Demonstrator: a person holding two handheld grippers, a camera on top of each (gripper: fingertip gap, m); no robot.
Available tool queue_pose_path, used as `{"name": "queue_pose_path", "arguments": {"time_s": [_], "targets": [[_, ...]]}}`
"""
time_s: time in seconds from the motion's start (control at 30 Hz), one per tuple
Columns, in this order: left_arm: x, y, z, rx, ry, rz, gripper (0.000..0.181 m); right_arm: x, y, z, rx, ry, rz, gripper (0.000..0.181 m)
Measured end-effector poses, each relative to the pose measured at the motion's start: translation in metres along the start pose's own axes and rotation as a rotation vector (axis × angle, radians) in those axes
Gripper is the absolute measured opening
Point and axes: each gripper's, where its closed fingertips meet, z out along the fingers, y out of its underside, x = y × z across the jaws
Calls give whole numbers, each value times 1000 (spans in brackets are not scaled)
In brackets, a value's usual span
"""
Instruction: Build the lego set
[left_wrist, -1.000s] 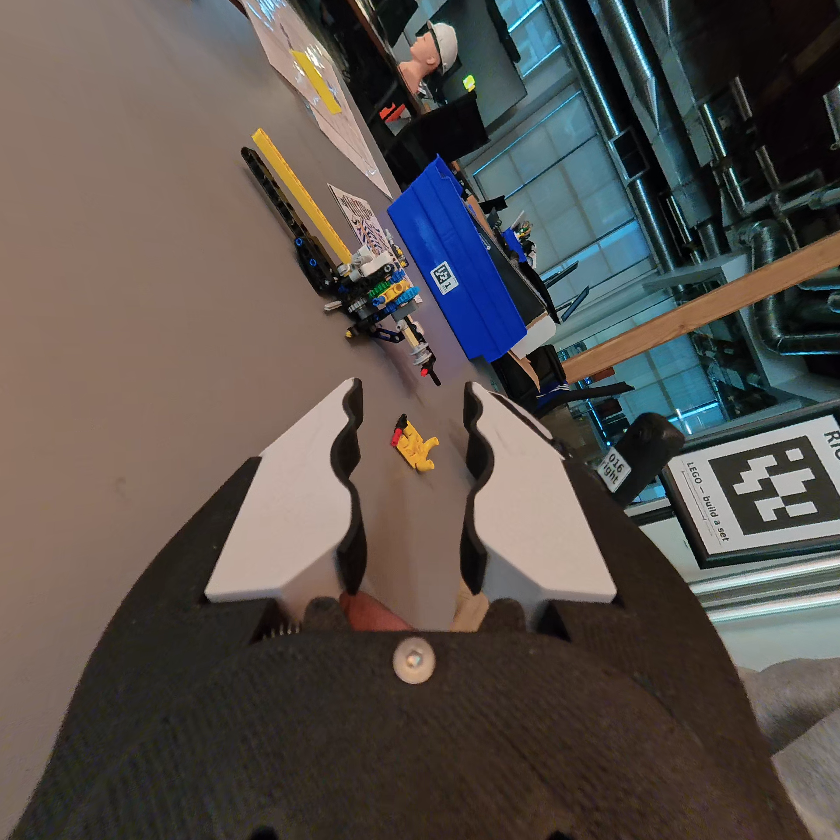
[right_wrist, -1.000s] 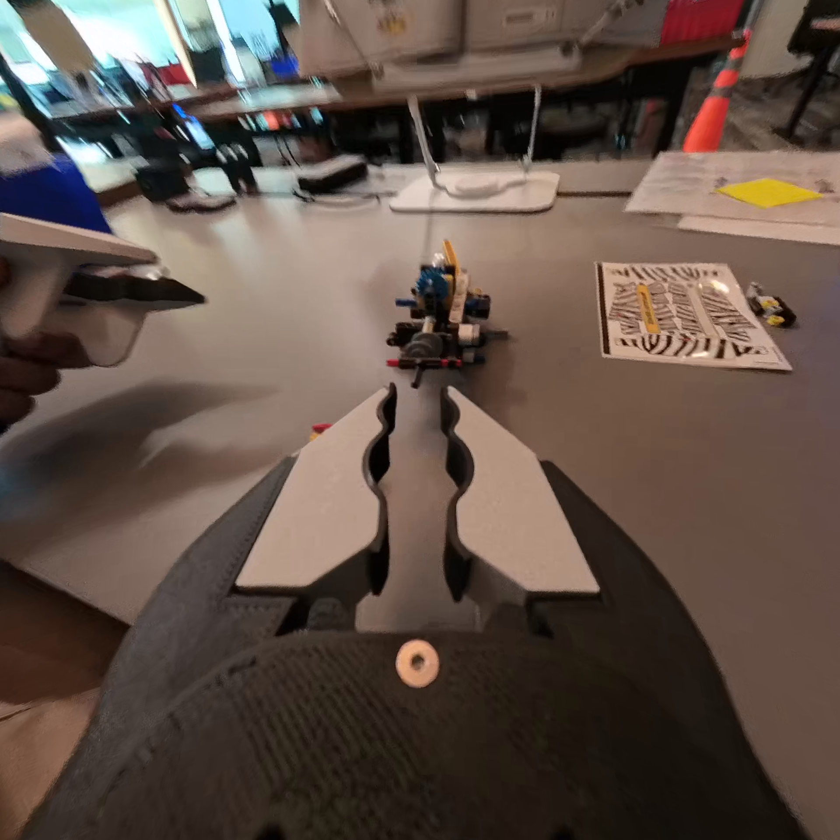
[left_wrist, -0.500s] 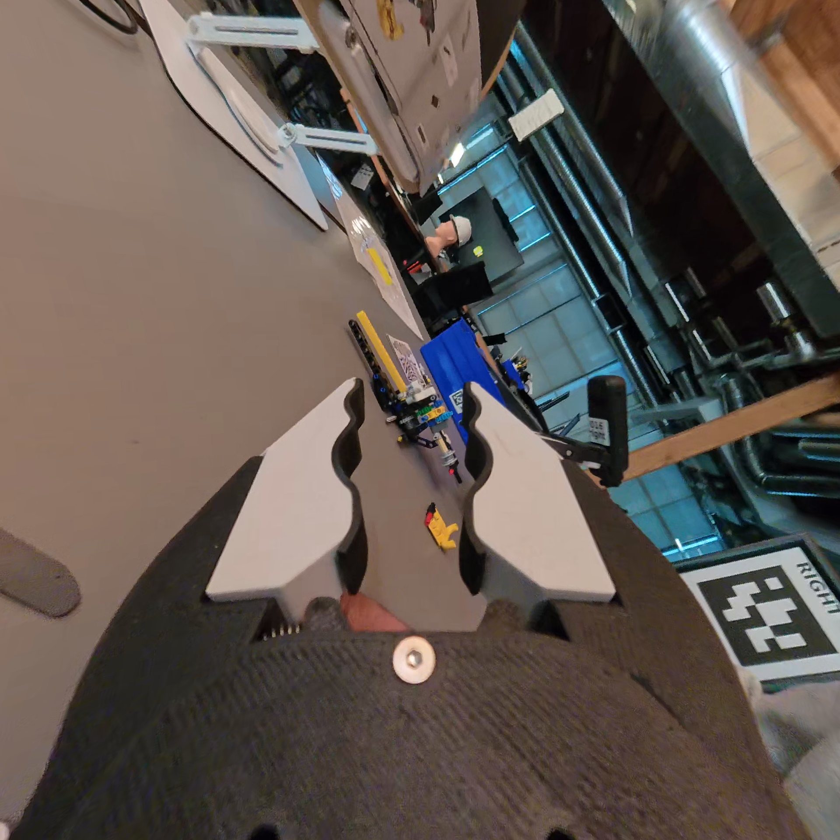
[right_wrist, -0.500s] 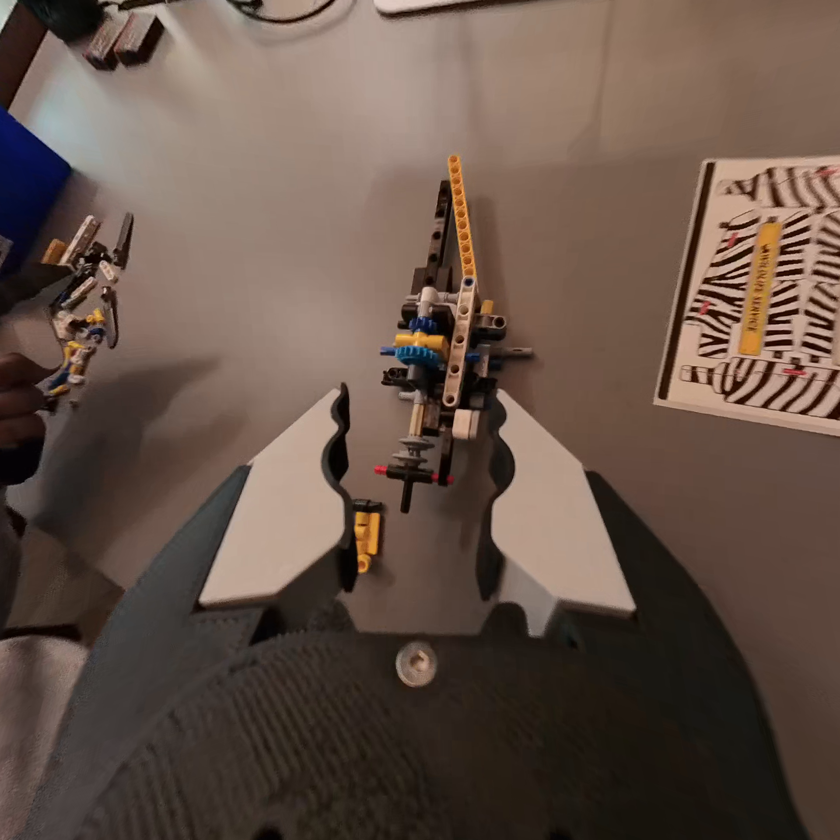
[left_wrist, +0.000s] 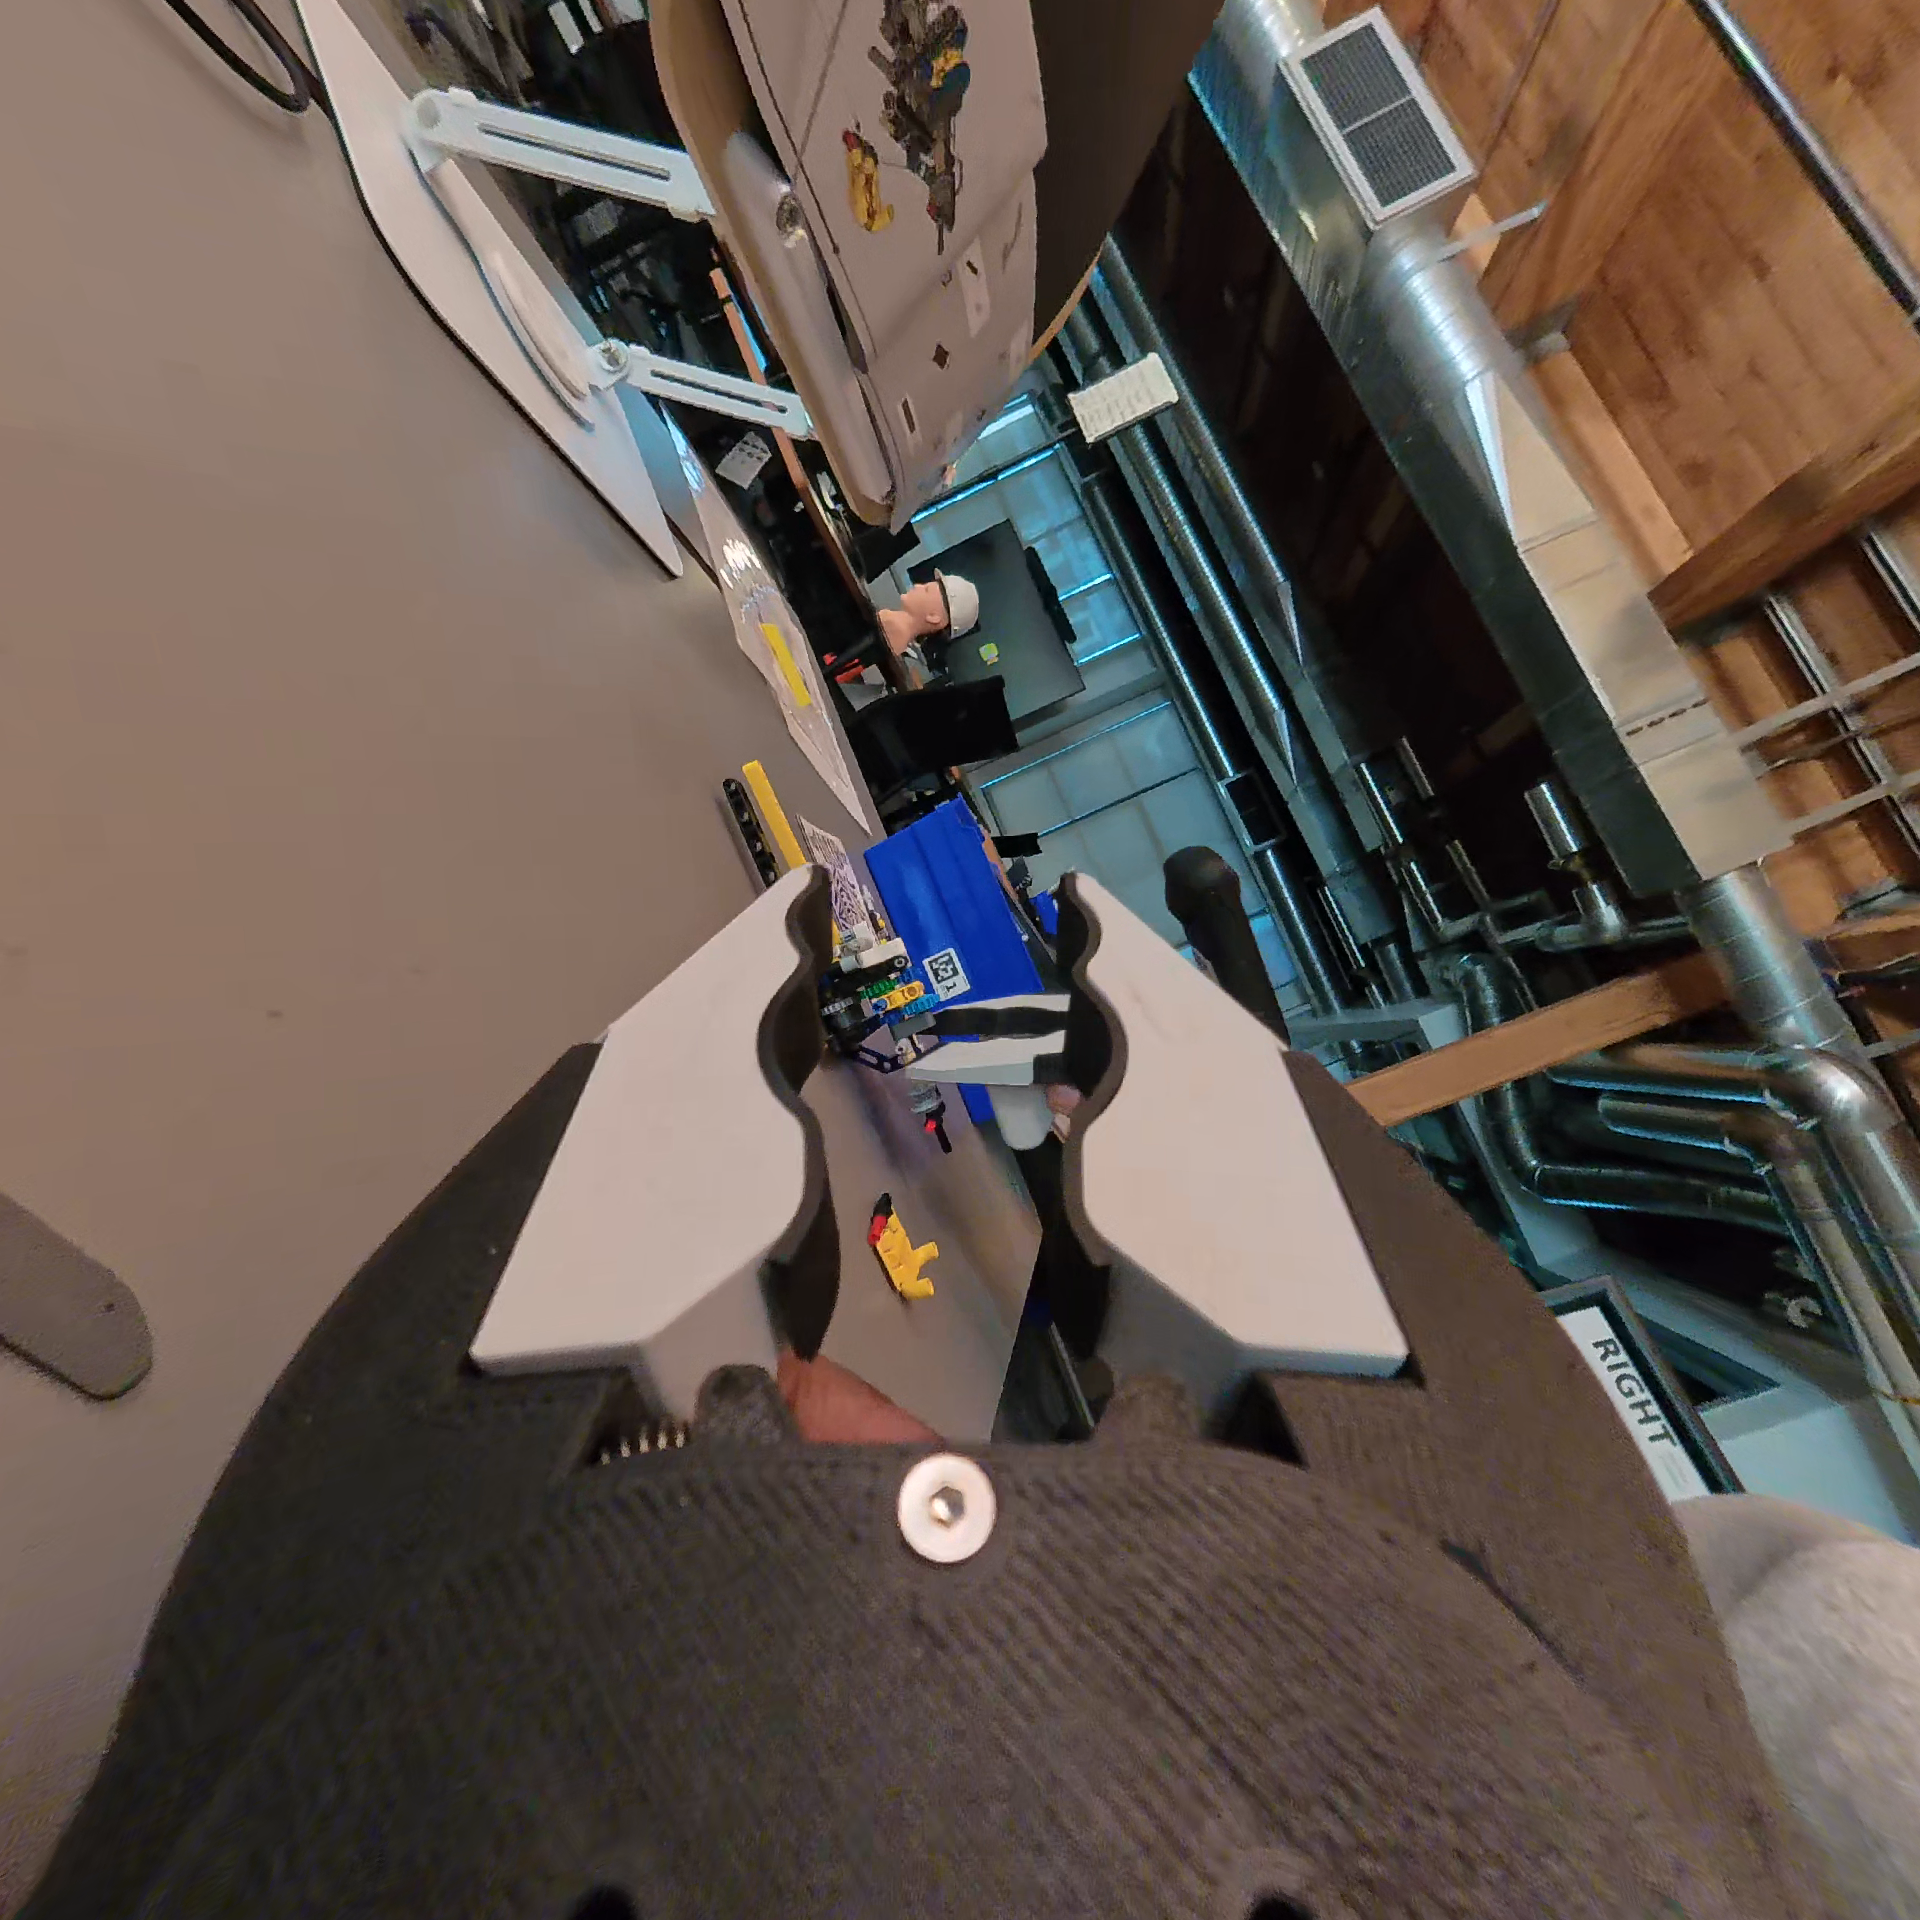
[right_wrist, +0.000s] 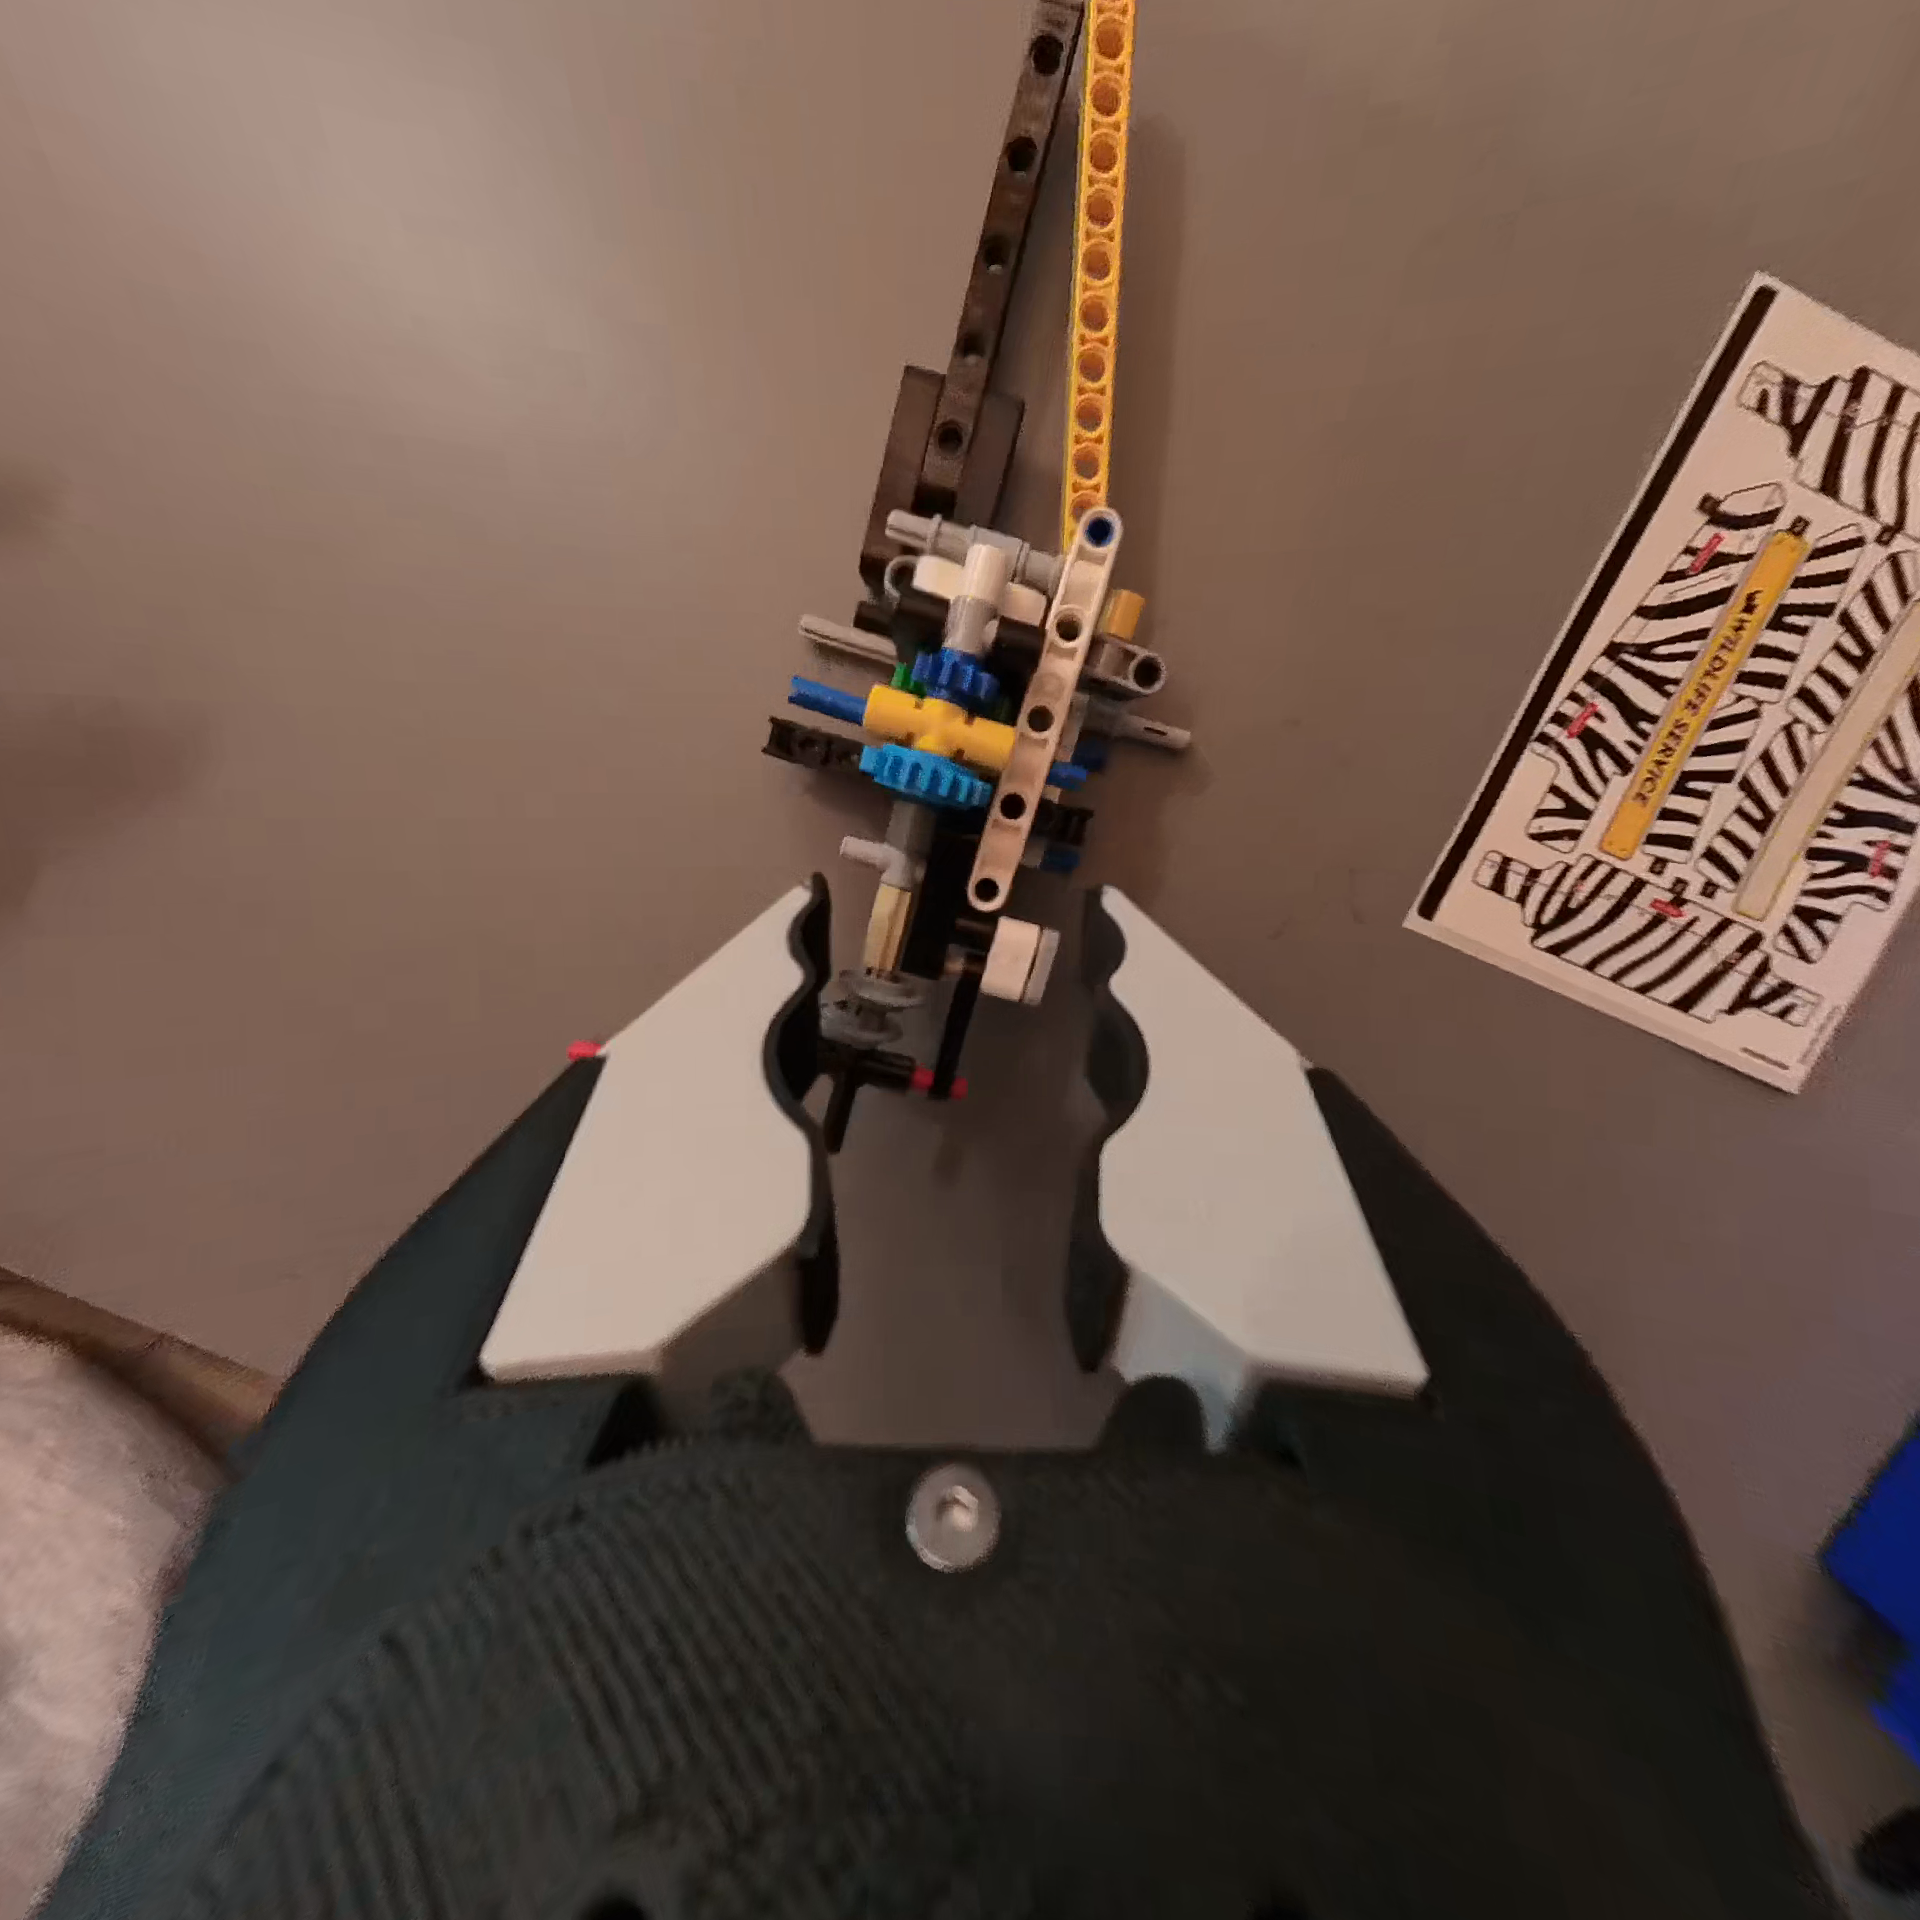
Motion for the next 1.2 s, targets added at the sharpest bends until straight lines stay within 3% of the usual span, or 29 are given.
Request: {"name": "queue_pose_path", "arguments": {"time_s": [0.2, 0.63, 1.2], "targets": [[-1, 2, 2, -11, 7, -20, 42, -2, -5, 8, -67, -56, 24, 27], [-1, -2, 0, 6, 24, -54, 42, -7, -18, 6, -15, -375, 349, 22], [-2, -2, 0, 10, 31, -75, 42, -6, -25, -4, -5, -242, 237, 33]]}}
